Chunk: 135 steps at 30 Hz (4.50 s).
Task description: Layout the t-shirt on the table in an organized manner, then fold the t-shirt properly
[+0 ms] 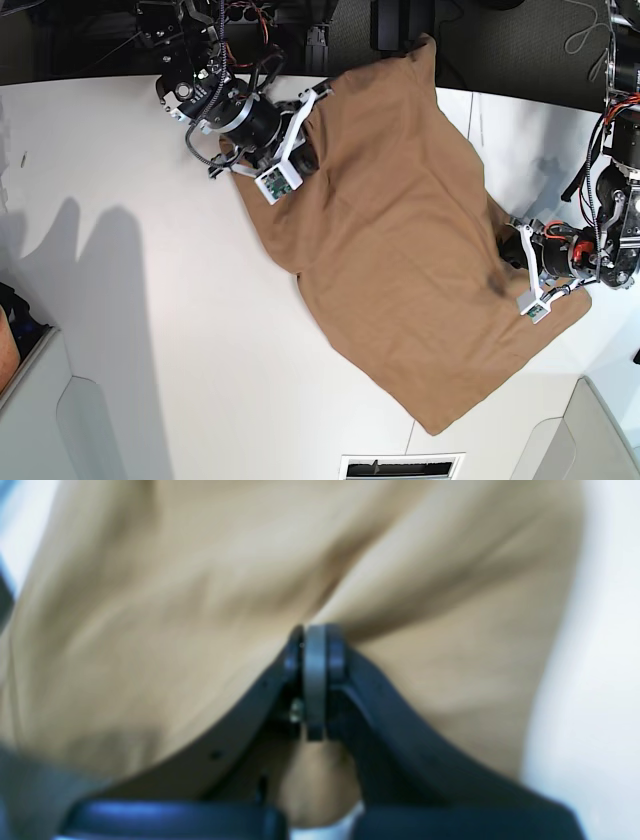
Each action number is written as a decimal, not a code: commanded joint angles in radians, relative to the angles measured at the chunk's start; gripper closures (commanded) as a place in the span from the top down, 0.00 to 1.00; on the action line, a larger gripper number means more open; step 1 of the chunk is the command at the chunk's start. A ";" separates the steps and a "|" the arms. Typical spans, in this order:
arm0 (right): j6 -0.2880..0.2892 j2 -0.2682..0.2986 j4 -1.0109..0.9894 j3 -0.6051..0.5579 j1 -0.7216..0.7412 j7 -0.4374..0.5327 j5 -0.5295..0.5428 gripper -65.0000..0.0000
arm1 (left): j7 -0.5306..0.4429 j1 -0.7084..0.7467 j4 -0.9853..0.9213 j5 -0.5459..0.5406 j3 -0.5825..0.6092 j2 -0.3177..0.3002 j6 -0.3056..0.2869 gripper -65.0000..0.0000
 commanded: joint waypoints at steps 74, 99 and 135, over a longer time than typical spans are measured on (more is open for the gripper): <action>-0.027 -0.115 -0.195 -0.072 0.321 0.045 0.013 0.53 | 0.006 0.309 0.433 -0.154 -0.053 0.057 -0.003 0.20; 0.035 -0.252 -0.551 -0.184 0.432 0.082 0.002 0.53 | 0.022 0.396 0.433 -0.222 -0.366 -0.015 -0.003 0.20; 0.053 -0.246 -0.212 -0.011 0.435 0.011 -0.051 0.00 | 0.016 0.425 0.433 -0.229 -0.365 0.023 -0.003 0.20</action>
